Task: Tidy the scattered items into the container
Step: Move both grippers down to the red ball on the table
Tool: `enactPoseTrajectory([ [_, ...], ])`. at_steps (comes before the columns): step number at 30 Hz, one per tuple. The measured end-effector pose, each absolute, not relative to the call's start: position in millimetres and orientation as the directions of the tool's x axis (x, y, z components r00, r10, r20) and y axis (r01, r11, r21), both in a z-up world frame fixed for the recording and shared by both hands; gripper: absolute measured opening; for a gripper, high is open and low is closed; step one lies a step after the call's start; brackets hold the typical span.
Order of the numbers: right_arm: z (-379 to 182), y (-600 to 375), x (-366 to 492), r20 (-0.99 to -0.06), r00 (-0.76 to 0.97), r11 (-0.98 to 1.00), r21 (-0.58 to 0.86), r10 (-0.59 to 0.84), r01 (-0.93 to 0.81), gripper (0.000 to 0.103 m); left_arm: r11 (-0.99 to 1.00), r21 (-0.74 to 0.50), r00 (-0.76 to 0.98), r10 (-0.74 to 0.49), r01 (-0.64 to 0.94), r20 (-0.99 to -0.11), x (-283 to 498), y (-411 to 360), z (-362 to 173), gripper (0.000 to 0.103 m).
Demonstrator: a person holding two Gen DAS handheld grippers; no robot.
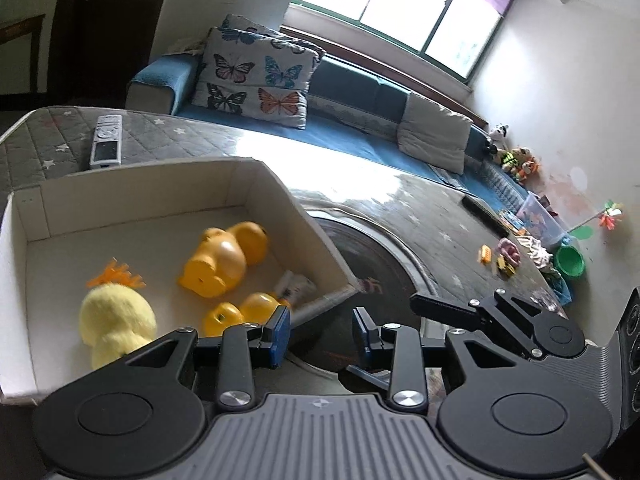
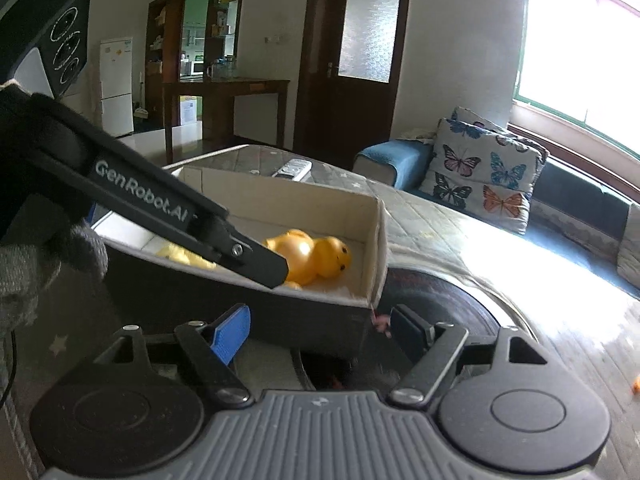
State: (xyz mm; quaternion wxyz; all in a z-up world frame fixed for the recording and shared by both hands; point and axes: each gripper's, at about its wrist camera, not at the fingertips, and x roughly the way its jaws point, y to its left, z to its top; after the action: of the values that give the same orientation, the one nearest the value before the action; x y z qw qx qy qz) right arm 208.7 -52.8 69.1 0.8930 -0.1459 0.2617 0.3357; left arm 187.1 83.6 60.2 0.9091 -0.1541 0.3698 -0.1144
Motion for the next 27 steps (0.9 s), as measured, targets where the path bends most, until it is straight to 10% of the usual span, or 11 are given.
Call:
enactPoseTrajectory([
  [27, 21.8, -158.5, 130.8, -0.652, 0.644, 0.842, -0.016, 0.399, -0.539, 0.084, 0.903, -0.387, 0.561, -0.420, 0.185, -0.713, 145.5, -7.1, 13.2, 0.036],
])
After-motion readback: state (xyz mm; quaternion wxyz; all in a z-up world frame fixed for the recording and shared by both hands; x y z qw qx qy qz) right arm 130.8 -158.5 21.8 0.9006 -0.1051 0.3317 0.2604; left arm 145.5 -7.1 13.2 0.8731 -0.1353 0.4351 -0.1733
